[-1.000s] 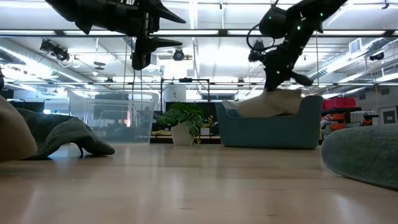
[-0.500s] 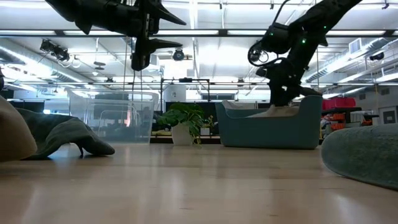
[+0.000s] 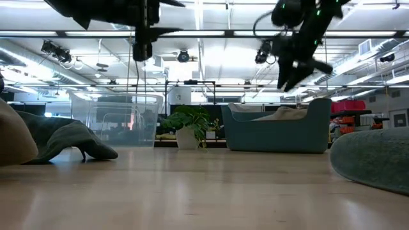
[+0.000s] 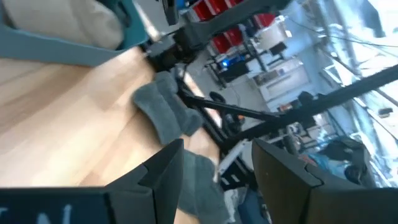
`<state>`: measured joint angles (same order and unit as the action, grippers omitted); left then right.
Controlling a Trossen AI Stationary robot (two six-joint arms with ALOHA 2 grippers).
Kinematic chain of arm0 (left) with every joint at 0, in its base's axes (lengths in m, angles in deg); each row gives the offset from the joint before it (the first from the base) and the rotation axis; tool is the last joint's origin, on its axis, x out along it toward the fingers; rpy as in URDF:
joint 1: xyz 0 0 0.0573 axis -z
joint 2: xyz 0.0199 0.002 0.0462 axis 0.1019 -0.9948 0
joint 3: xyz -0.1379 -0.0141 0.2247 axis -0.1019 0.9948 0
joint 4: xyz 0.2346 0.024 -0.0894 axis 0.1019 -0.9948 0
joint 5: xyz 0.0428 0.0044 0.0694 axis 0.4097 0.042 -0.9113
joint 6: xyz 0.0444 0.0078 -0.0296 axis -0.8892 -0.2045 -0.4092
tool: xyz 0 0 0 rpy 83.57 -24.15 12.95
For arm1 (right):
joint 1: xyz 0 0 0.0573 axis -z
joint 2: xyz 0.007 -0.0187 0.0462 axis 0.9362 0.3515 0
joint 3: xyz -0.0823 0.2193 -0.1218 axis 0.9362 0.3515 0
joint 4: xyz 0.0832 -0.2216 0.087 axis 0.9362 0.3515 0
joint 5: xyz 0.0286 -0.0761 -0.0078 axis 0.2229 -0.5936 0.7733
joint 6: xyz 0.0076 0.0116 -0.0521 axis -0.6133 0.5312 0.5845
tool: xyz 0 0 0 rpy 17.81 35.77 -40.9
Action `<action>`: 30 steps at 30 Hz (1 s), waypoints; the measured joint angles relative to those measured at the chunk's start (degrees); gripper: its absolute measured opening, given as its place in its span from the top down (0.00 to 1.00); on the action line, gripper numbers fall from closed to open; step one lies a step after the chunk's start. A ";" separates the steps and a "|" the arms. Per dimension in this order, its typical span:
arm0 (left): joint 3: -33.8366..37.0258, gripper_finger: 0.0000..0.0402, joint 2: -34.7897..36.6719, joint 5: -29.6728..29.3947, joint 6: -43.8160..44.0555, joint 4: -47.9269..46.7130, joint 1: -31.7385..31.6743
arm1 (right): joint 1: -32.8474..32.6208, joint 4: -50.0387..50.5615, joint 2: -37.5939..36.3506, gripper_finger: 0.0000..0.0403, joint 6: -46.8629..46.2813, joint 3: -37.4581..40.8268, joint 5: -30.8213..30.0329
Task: Pick & Place hat
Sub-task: Put the bottom left brown cap into the blue bin
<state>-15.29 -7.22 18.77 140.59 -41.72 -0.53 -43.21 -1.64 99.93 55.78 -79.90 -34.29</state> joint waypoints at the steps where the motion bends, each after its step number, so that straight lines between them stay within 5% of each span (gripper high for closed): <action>1: 0.00 0.52 0.80 0.00 -0.64 -0.22 0.35 | -0.72 1.21 -0.80 0.67 -1.92 -1.25 0.37; 8: -1.46 0.53 3.50 -0.02 -2.75 -2.74 3.83 | -7.37 0.52 -4.91 0.67 -21.89 -6.80 15.75; 12: -9.91 0.56 2.60 -0.07 -11.49 -16.19 7.32 | -11.74 -6.14 -5.78 0.67 -33.73 -7.13 22.89; 17: -24.62 0.61 0.02 -4.74 -21.96 -40.41 12.47 | -17.22 -12.95 -5.80 0.67 -38.80 -7.13 24.45; 23: -34.85 0.60 -3.96 -11.06 -13.74 -66.02 21.76 | -22.01 -14.12 -4.99 0.67 -39.99 -7.15 21.14; 30: -32.75 0.53 -10.44 -11.20 6.27 -74.57 34.52 | -24.41 -15.77 -3.20 0.67 -43.15 -7.13 19.49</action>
<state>-48.04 -17.66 7.57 146.86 -116.29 33.99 -67.63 -17.40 96.73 12.64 -87.03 -14.80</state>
